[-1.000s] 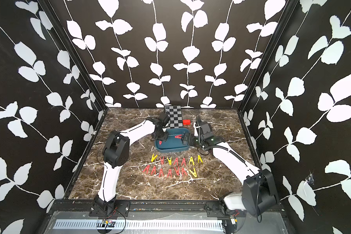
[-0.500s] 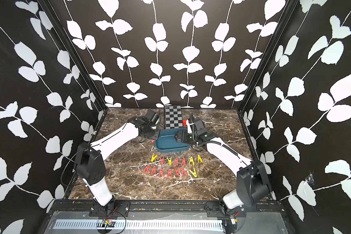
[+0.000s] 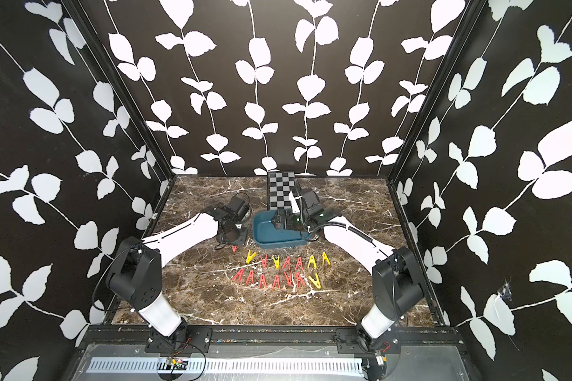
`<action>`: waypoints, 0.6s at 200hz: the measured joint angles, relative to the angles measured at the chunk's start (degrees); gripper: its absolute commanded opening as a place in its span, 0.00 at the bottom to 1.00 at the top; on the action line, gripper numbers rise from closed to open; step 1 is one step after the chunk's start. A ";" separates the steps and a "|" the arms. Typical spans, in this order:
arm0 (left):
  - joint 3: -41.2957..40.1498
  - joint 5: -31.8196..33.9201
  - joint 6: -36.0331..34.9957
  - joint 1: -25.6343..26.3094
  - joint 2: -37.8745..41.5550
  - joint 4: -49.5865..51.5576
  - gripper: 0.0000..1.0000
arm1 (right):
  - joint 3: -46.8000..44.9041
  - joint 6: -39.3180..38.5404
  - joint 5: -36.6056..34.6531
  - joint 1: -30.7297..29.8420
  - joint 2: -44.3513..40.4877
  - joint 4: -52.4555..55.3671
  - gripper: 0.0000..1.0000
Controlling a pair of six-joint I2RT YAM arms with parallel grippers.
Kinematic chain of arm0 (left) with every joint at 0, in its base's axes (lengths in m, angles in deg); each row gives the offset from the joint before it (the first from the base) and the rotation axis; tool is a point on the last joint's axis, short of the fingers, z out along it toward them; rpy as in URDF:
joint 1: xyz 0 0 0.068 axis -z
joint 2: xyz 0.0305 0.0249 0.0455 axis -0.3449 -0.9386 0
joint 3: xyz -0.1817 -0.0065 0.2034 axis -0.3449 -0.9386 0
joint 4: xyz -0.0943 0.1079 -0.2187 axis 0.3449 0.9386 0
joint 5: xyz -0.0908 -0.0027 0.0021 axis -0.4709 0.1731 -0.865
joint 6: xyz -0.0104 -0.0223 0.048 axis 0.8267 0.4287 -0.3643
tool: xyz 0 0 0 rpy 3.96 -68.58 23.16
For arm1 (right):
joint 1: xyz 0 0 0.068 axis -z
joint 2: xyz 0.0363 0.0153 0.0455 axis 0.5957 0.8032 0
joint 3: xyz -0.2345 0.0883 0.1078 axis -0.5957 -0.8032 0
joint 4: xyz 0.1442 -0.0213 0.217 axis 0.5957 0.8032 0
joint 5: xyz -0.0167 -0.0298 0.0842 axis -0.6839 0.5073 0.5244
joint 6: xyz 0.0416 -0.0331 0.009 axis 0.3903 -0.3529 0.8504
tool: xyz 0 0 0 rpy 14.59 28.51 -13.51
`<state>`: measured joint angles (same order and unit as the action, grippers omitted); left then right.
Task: Take the clothespins out of the storage box
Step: Pick up the clothespin from the storage box, then place the clothespin at the center of the board.
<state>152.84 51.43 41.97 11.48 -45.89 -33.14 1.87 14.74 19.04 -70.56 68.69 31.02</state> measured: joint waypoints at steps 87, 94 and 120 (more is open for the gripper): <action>-6.03 -5.22 3.37 0.00 -1.44 -4.76 0.00 | 0.07 -0.22 -0.02 -0.24 0.79 0.44 0.99; -6.29 -5.44 3.54 0.00 -1.90 -5.11 0.00 | 0.07 -0.24 -0.02 -0.24 0.79 0.46 0.99; -6.69 -5.95 3.89 0.00 -3.67 -6.36 0.01 | 0.07 -0.42 -0.02 -0.24 0.79 0.46 0.99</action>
<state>146.15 45.48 45.86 11.48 -49.56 -39.50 1.94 14.33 19.02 -70.80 69.48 31.47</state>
